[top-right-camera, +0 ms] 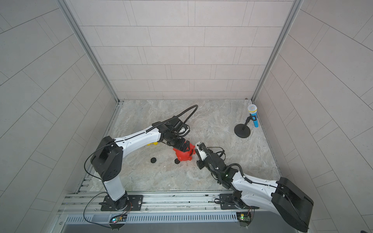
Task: Open piggy banks
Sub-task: Open the lid on the piggy bank, then move the piggy bank to the center of the board.
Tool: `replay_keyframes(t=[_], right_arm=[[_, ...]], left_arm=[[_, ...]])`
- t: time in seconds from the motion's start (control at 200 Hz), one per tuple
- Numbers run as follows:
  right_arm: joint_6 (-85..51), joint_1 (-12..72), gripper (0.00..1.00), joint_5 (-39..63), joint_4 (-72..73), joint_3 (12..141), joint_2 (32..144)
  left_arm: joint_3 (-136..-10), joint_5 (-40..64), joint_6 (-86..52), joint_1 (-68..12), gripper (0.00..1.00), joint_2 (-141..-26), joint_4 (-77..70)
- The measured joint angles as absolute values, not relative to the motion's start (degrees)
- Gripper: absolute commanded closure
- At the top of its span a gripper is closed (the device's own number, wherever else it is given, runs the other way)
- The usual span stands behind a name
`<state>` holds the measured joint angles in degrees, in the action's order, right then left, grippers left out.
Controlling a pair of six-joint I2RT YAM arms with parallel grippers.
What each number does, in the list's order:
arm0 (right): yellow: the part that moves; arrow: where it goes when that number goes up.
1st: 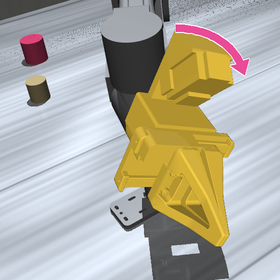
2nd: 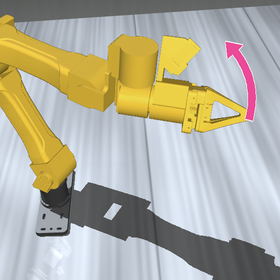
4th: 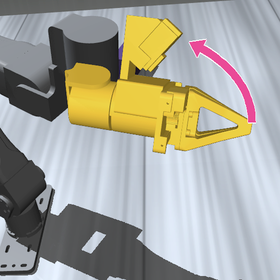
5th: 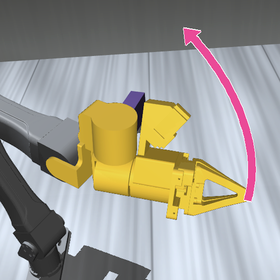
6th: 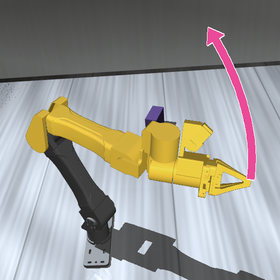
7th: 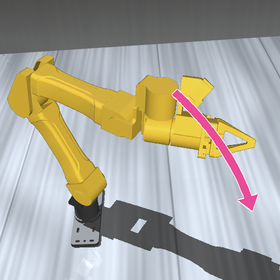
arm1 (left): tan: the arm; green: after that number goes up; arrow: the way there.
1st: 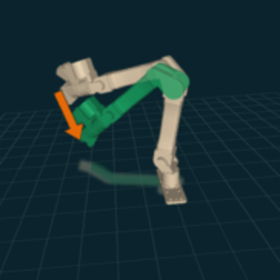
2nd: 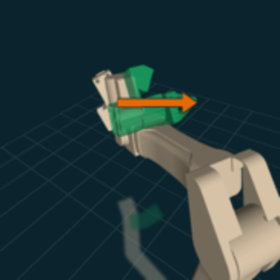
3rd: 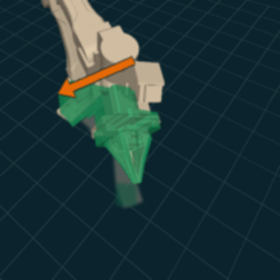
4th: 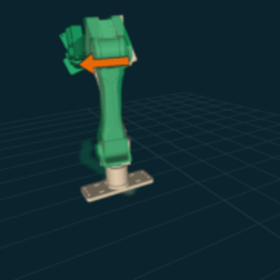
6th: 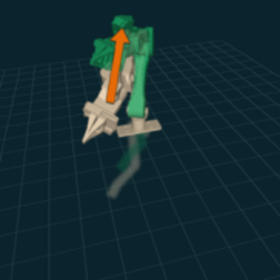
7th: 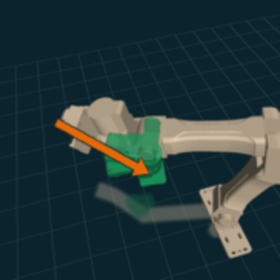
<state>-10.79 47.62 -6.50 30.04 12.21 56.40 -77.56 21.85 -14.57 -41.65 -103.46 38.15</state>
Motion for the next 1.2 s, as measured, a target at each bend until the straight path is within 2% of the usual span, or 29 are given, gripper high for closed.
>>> replay_keyframes(t=[0.115, 0.315, 0.355, 0.375, 0.385, 0.4, 0.405, 0.41, 0.42, 0.711, 0.911, 1.201], right_arm=[[-13.5, 47.6, 0.71, -6.3, 27.0, 12.2, 52.7], [-19.0, 47.6, 0.52, -2.7, 25.3, 11.3, 48.5], [-20.2, 47.6, 0.42, -2.0, 25.6, 10.9, 48.5], [-20.6, 47.6, 0.34, -1.6, 25.7, 10.6, 48.6], [-21.0, 47.6, 0.28, -1.4, 25.7, 10.5, 48.7], [-21.5, 47.6, 0.12, -1.1, 25.7, 10.4, 48.9], [-21.3, 47.6, 0.12, -1.0, 25.7, 10.4, 48.9], [-21.2, 47.6, 0.03, -1.0, 25.7, 10.4, 49.0], [-21.8, 47.6, 0.01, -0.7, 25.7, 10.4, 49.2], [-25.9, 48.3, 0.0, 3.3, 25.6, 12.7, 57.3], [-25.8, 48.4, 0.0, 0.3, 24.9, 17.9, 60.9], [-26.2, 48.4, 0.0, -0.5, 25.3, 26.9, 77.4]], left_arm=[[-77.6, 20.9, -16.1, -41.8, 0.0, -103.5, 38.1], [-78.1, 19.3, -18.1, -42.0, 0.0, -103.2, 37.9], [-78.2, 19.0, -18.5, -42.0, 0.0, -102.8, 37.9], [-78.2, 18.9, -18.6, -41.9, 0.0, -102.5, 37.9], [-78.3, 18.8, -18.7, -41.9, 0.0, -102.4, 37.9], [-78.3, 18.7, -18.7, -41.8, 0.0, -102.1, 37.9], [-78.3, 18.6, -18.8, -41.8, 0.0, -102.1, 37.9], [-78.3, 18.6, -18.8, -41.7, 0.0, -102.0, 37.9], [-78.3, 18.5, -18.9, -41.7, 0.0, -101.8, 37.9], [-77.9, 14.9, -18.0, -35.9, 0.0, -93.4, 38.9], [-69.6, 12.6, -17.1, -31.1, 0.0, -86.6, 34.3], [-67.5, 13.9, -16.6, -30.7, 0.0, -86.6, 32.7]])
